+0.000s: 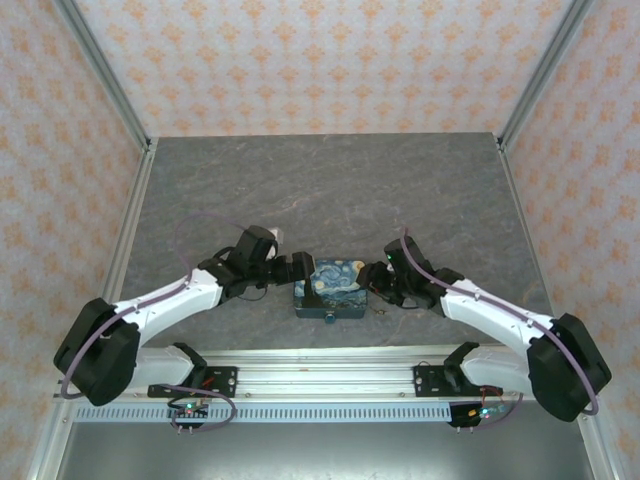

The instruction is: Unlock a padlock with a key

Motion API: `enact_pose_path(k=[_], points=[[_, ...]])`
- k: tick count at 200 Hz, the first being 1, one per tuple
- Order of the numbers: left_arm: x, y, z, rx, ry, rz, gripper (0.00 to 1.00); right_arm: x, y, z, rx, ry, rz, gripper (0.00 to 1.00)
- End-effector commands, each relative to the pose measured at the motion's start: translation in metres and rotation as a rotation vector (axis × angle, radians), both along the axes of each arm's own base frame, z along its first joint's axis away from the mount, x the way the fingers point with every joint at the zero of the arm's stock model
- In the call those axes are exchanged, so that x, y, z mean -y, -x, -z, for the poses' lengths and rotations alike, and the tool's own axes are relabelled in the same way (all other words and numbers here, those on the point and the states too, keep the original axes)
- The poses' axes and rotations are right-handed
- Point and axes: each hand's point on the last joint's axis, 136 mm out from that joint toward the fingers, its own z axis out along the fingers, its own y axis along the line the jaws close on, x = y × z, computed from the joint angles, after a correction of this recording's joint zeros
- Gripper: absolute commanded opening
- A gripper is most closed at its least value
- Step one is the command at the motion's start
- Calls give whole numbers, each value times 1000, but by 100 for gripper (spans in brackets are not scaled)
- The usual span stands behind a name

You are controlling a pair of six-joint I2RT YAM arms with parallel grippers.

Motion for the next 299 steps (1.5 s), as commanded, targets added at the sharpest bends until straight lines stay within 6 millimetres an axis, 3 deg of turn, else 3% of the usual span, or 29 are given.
enact_pose_path(k=[1, 43, 89, 120, 169, 194, 223, 245, 269, 299], points=[[20, -8, -10, 22, 91, 15, 100, -5, -7, -3, 11, 3, 10, 43], [37, -19, -8, 8, 157, 16, 100, -12, -18, -2, 10, -5, 27, 36], [56, -48, -13, 22, 163, 22, 100, -24, -44, -5, 31, -7, 60, 34], [61, -79, -12, 26, 161, 8, 100, -34, -71, -4, 45, 18, 73, 34], [45, -136, -10, 31, 163, -51, 100, -28, -132, -6, 74, 4, 160, 35], [42, -149, -9, 21, 168, -59, 100, -36, -152, -8, 66, -19, 148, 35], [39, -145, -4, 10, 149, -58, 100, -44, -153, -4, 50, -43, 122, 42], [30, -141, 2, 4, 112, -75, 100, -42, -151, -5, 58, -54, 124, 56], [9, -145, 4, 6, 74, -122, 100, -26, -150, -13, 93, -43, 165, 67], [-24, -156, -11, 42, 20, -175, 100, 5, -137, -30, 137, 13, 209, 70]])
